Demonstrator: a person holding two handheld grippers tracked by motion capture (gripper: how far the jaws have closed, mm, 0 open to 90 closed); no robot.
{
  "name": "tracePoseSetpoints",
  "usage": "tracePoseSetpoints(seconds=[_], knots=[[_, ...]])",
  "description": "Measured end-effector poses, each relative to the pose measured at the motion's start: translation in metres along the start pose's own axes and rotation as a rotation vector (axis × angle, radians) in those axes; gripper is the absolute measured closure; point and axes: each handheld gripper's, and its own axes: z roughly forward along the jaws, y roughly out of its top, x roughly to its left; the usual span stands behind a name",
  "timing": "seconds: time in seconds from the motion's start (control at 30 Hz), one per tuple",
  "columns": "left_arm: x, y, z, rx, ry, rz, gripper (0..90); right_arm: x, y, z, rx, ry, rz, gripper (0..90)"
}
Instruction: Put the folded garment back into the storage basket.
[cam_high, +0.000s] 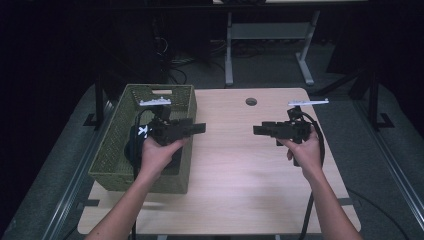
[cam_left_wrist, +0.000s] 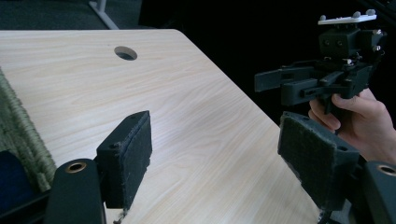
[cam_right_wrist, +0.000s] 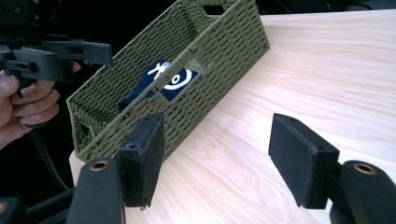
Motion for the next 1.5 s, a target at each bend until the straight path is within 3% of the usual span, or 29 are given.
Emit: tracePoseSetpoints(seconds=[0.43,1.37,1.5], knots=[[-0.010,-0.001,0.012,0.011,-0.018,0.016,25.4,-0.012,-0.013,-0.015,0.008,-0.027,0.018,35.8],[-0.035,-0.006,0.044,0.045,-0.074,0.046,25.3,-0.034,-0.035,-0.055,-0.033,-0.079,0.037,34.4],[-0.039,-0.007,0.048,0.047,-0.080,0.052,25.2,-0.038,-0.042,-0.061,-0.034,-0.091,0.057,34.1]])
